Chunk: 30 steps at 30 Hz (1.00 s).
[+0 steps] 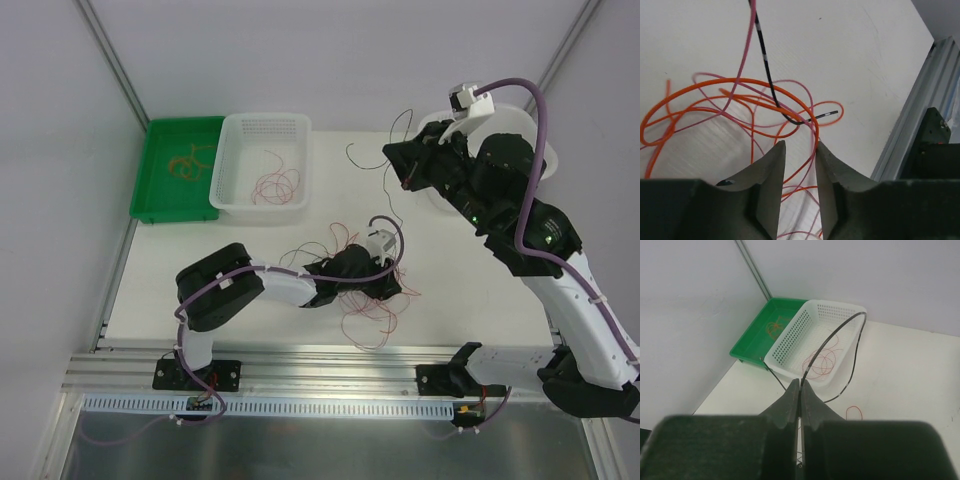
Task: Untangle the cables
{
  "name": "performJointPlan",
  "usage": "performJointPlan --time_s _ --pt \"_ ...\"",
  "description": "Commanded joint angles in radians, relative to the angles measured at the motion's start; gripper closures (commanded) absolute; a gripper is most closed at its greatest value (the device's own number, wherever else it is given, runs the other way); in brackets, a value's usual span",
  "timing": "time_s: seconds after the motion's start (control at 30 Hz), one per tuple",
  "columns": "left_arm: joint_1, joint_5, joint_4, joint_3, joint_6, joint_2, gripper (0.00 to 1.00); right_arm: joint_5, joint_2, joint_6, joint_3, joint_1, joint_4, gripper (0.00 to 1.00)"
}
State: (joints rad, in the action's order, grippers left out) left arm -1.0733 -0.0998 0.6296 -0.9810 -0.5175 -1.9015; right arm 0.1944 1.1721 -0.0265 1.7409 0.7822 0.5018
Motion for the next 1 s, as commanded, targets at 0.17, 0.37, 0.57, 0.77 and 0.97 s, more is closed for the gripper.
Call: performJointPlan --time_s 0.17,0.37,0.57,0.77,0.97 --pt "-0.017 0.08 0.085 0.093 -0.053 0.011 1.0 0.106 -0.029 0.077 0.06 -0.004 -0.014 0.99" --pt "-0.016 0.138 -0.034 0.271 -0.09 0.123 1.0 0.275 -0.029 0.218 0.109 -0.024 -0.009 0.99" --pt "-0.016 0.228 -0.218 0.369 -0.122 0.243 1.0 0.405 -0.042 0.338 0.117 -0.095 -0.052 0.99" --pt "-0.014 0.275 -0.347 0.38 -0.115 0.34 1.0 0.432 -0.063 0.364 0.114 -0.19 -0.062 0.99" --pt "-0.007 0.281 -0.407 0.347 -0.099 0.381 1.0 0.39 -0.04 0.356 0.15 -0.291 -0.043 0.99"
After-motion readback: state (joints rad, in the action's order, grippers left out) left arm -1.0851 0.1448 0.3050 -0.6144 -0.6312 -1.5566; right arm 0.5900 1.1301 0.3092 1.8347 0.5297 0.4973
